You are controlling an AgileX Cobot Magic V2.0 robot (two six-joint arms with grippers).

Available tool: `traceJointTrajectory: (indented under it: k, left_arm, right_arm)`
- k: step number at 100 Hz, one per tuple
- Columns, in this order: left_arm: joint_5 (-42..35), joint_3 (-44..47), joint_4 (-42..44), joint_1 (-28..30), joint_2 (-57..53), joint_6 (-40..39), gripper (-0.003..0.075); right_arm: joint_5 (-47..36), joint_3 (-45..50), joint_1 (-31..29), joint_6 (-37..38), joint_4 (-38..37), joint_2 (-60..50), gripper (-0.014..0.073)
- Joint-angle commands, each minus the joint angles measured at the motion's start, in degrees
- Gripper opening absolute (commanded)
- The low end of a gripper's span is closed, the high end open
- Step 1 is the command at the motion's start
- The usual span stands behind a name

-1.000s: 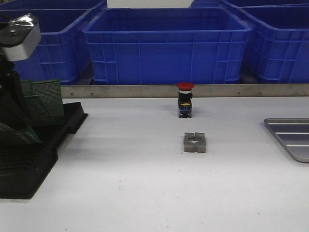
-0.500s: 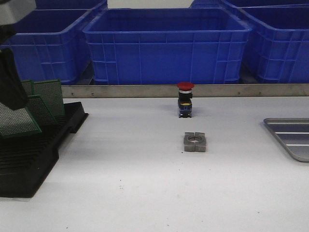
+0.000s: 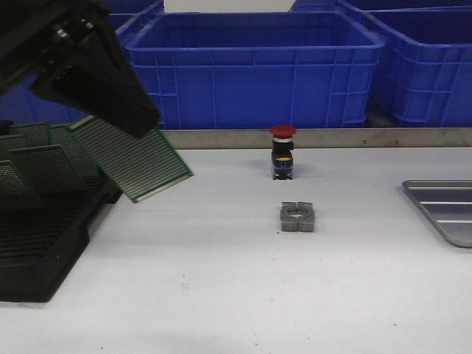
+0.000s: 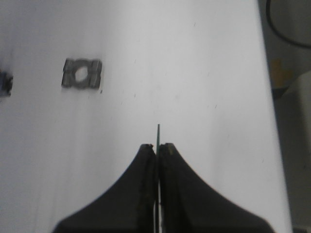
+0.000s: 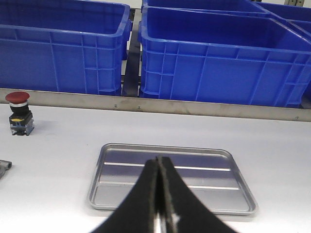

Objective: Place circuit board on tray
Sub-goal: 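Lift the green board out of the rack with the left gripper toward center, then hold the board up with the left gripper while the right gripper approaches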

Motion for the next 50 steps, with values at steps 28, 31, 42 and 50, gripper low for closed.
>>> traceJointTrajectory:
  k: [28,31,42,50]
  left_arm:
    - [-0.7,-1.7,-17.1,-8.5,-1.9,0.0,-0.0020]
    - [-0.7,-1.7,-17.6,-8.9,-1.9,0.0,-0.0020]
    - [-0.7,-1.7,-18.7,-9.9,-1.9,0.0,-0.0020]
    - [-0.6,-1.7,-19.0,-10.0,-1.9,0.0,-0.0020]
  right_arm:
    - [-4.6,0.1,-0.4,-0.1,-0.5,-1.4,-0.0061]
    - [-4.6,0.1,-0.4,-0.1,-0.5,-1.4,-0.0061]
    - [-4.6,0.1,-0.4,-0.1,-0.5,-1.4,-0.0061]
    - [-4.6,0.1,-0.4,-0.1,-0.5,-1.4,-0.0061]
